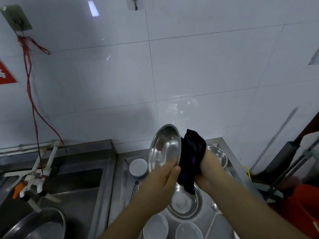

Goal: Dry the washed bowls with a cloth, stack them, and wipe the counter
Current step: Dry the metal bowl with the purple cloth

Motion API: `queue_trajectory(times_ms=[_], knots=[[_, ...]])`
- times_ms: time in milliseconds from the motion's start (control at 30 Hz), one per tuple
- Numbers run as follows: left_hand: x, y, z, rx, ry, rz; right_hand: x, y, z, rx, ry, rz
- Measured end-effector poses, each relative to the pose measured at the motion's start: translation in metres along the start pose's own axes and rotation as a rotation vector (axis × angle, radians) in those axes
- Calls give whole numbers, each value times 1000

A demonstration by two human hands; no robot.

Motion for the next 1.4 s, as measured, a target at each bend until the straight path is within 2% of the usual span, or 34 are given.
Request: queue_trajectory(times_ms=[233, 367, 467, 567, 633, 733, 800, 833, 900, 933, 1100, 1233, 1400], knots=[[-3, -7, -10, 263, 378, 143, -3, -2, -15, -78, -1, -53], [3, -14, -15, 408, 571, 210, -16, -6, -26, -81, -39, -2], [19, -18, -19, 431, 712, 280, -32, -13, -33, -134, -44, 69], [30, -24, -22, 357, 759, 384, -52, -16, -39, -124, 15, 78], [34, -29, -22, 222, 720, 460, -62, -20, -36, -108, 53, 46], [37, -35, -25, -154, 564, 438, -74, -27, -33, -150, 104, 8], [42, -37, -31, -380, 296, 212, -78, -31, -30, -165, 136, -1], [47, -37, -34, -414, 104, 60, -80, -33, -30, -173, 139, 1], [61, -35, -34, -407, -312, -201, -82, -36, -31, -185, 115, 5], [68, -34, -33, -386, -417, -281, -84, -37, -32, -189, 100, 11], [93, -27, -29, -331, -288, -316, -79, -38, -47, -262, -53, -46], [93, -24, -19, -372, -461, -395, -71, -36, -72, -321, -269, -30], [88, -9, 2, -361, -470, -348, -62, -30, -104, -294, -377, 54]])
Point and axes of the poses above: each hand's wrist, its own y-axis towards the middle knuckle, its own z-axis out of the palm, x = y × z, the point moved 2 cm from there along y, towards the middle knuckle, and after that the axes turned 14 degrees about -y, right-handed, at the moved point
